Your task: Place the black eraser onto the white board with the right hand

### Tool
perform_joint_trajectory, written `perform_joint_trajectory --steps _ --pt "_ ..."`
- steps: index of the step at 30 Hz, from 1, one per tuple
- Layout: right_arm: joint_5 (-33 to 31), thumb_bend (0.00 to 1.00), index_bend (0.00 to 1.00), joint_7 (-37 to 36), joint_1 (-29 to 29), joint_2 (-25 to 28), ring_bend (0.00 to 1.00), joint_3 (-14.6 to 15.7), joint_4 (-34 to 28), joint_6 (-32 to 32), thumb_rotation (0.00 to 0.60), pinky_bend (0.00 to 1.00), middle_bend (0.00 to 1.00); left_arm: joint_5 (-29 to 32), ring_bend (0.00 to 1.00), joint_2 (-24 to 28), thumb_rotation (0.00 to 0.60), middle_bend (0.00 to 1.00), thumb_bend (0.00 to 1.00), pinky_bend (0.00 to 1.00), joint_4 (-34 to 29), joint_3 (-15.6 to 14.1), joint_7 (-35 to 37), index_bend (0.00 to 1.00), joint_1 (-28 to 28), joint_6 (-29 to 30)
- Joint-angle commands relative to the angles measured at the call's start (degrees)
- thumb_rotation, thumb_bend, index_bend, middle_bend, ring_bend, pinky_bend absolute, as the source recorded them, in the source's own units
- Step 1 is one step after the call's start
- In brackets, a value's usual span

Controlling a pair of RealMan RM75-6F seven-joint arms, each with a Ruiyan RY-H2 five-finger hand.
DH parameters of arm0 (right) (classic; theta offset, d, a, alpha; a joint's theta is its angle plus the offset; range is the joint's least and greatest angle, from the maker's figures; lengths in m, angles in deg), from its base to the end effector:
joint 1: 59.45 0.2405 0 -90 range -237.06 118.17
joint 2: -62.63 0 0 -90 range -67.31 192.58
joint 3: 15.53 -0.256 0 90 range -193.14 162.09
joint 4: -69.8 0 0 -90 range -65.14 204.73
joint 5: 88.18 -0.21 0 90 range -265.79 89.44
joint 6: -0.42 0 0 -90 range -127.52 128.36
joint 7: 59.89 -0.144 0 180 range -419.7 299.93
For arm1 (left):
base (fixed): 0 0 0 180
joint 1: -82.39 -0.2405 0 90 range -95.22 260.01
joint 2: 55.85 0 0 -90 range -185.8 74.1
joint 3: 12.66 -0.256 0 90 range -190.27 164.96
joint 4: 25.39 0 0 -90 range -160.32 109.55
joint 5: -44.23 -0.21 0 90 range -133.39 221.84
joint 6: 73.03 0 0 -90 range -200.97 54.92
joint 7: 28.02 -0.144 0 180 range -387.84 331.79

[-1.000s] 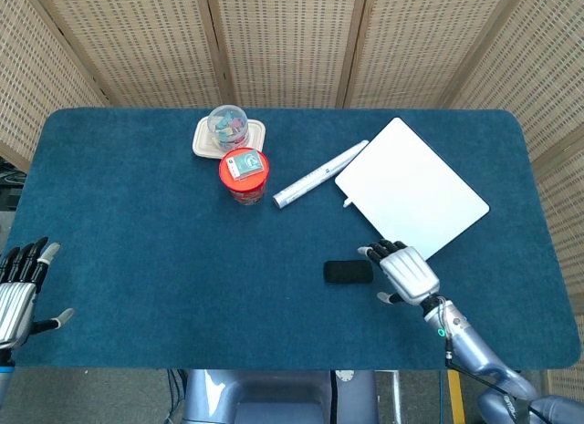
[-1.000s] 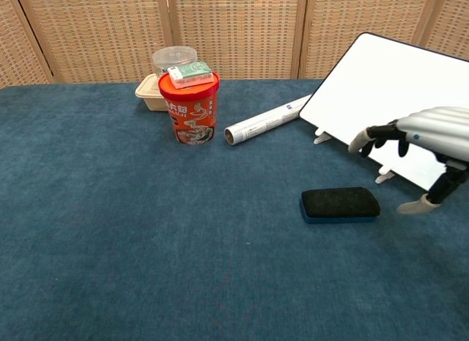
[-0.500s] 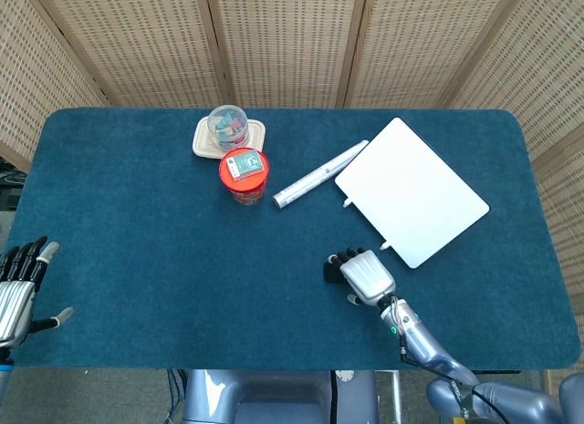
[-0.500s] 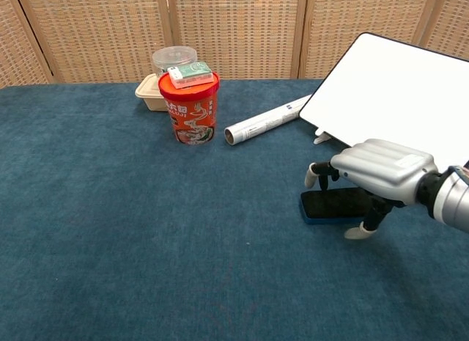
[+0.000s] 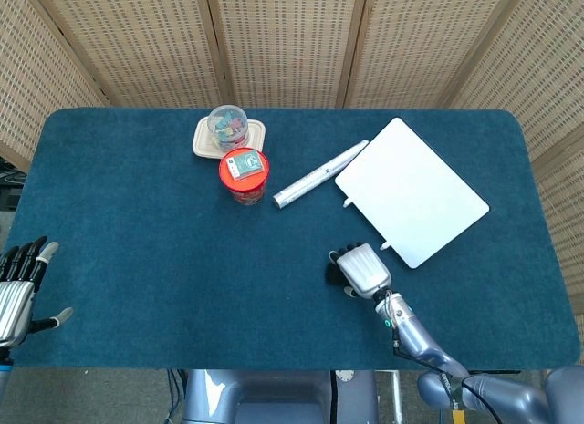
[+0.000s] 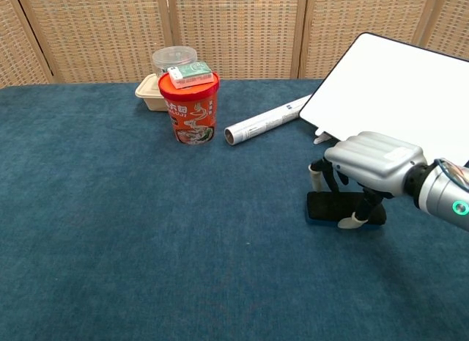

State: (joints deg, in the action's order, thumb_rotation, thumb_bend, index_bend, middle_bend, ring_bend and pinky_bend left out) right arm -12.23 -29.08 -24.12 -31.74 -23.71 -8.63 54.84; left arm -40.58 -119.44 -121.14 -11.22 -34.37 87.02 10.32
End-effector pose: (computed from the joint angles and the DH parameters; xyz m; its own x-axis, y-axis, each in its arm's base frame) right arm -0.1742 -0.3105 -0.0479 0.6689 -0.1586 0.7262 -0.6931 -0.4862 0.5322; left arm -0.3067 0.1734 0.1501 0.4495 0.0636 0.8910 0.8927 0.0053 -0.4507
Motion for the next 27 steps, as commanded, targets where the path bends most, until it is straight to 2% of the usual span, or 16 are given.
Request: perform_joint_trajectory --steps 1,9,12,16,20,24,27 --pt "0.0 0.24 0.49 -0.3 0.1 -0.1 0.52 0.2 0.2 0.3 0.600 0.52 0.58 0.0 0.00 0.0 0.600 0.00 0.00 0.00 -0.1 0.0 -0.1 0.00 0.0 0.0" --pt "4.3 0.26 0.51 -1.4 0.2 2.1 0.53 0.9 -2.6 4.2 0.600 0.53 0.59 0.2 0.00 0.0 0.600 0.00 0.00 0.00 -0.2 0.0 -0.1 0.00 0.1 -0.1" --pt "7.7 0.26 0.51 -0.3 0.5 4.5 0.53 0.5 -4.6 7.4 0.600 0.53 0.60 0.2 0.00 0.0 0.600 0.00 0.00 0.00 -0.2 0.0 -0.2 0.00 0.1 -0.1" --pt "10.8 0.26 0.51 1.7 1.3 6.8 0.53 -1.3 -4.1 10.8 0.600 0.53 0.60 -0.1 0.00 0.1 0.600 0.00 0.00 0.00 -0.2 -0.2 -0.1 0.00 0.0 0.1" --pt "10.6 0.26 0.51 4.2 3.0 7.5 0.53 -4.3 2.4 12.2 0.600 0.54 0.60 -0.5 0.00 0.1 0.600 0.00 0.00 0.00 -0.3 -0.3 0.3 0.00 -0.1 0.5" --pt "8.6 0.26 0.51 6.2 4.4 6.7 0.53 -5.9 10.1 11.2 0.600 0.54 0.60 -0.6 0.00 0.2 0.600 0.00 0.00 0.00 -0.4 -0.4 0.5 0.00 -0.2 0.5" --pt "6.2 0.26 0.51 5.3 4.6 5.8 0.53 -6.7 13.2 10.3 0.600 0.54 0.60 -0.4 0.00 0.2 0.600 0.00 0.00 0.00 -0.4 -0.3 0.6 0.00 -0.1 0.4"
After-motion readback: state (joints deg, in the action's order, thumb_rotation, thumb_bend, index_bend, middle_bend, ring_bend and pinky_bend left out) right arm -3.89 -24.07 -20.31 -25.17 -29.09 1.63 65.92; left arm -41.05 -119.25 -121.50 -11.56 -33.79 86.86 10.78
